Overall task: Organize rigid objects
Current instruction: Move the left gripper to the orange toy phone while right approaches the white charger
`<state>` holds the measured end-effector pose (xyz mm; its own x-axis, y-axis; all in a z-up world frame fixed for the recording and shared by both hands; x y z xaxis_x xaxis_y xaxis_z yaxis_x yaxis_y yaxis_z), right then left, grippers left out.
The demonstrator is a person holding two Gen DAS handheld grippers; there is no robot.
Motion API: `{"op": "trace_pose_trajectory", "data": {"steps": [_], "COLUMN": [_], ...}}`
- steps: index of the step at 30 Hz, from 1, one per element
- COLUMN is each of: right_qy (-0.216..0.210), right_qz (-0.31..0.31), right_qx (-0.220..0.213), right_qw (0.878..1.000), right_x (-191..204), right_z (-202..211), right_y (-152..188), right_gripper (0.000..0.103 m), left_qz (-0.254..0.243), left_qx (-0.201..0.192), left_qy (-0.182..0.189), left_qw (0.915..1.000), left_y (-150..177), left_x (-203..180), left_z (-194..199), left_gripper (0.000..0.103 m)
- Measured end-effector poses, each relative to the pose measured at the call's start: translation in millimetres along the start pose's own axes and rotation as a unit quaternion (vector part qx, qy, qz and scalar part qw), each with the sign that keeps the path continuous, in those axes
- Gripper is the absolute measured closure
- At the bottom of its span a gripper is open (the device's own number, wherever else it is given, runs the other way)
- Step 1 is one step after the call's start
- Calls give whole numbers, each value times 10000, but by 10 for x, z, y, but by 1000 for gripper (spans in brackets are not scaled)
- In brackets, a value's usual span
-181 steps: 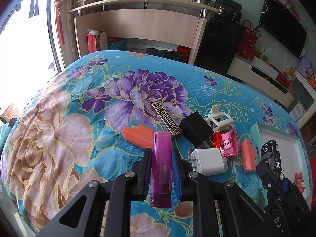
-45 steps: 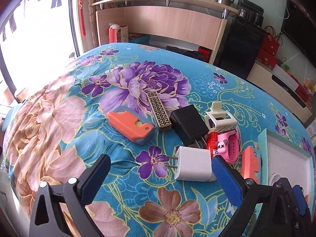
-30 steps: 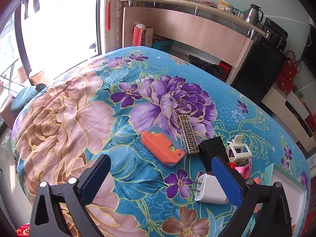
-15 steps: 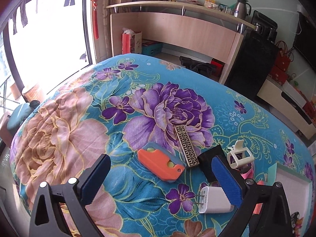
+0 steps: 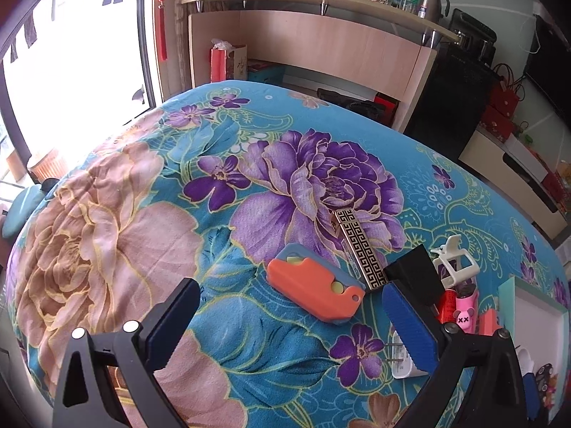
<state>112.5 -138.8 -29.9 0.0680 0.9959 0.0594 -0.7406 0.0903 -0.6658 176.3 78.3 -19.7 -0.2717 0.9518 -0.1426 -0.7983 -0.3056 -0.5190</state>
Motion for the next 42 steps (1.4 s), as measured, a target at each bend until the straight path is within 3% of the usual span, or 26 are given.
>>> {"op": "trace_pose_trajectory", "data": {"steps": [6,12,21,29,37,42], "right_qy": [-121,3,-121,-510,-613,-912], "right_qz": [-269,-153,401,600,577,706], "right_qx": [100,135,314,538,458,395], "right_qw": [9995,9998,9986,9954,9954,9925], "right_x": [-95,-53,350,706,742,795], "right_z": [29,76,13,-231,-324,-277], "right_y": [-10,-76,-245,-200,-95,-84], "right_gripper": [3,3,3,3,4,15], "left_qz": [51,86,536,363,378,393], "left_qx": [140,222,323,318,523,557], "left_qy": [161,186,294,449,435,480], "left_qw": [9998,9995,9976,9978,9970,9965], "left_y": [-19,-56,-111,-155,-106,-95], "left_x": [72,179,484,478,469,474], "left_z": [-68,-129,-197,-229,-315,-321], "left_gripper": [0,0,0,0,0,0]}}
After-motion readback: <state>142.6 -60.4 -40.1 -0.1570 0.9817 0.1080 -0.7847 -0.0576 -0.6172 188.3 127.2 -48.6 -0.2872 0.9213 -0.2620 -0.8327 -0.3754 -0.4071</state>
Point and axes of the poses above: each gripper's, at about its wrist camera, not at the fingertips, and z roughly against the way its jaws point, x to its left, y to its underside, the point moved 2 cm from there along -z, roughly the way its jaws point, and after that the axes turned 5 degrees about x, right-handed, at the moved point
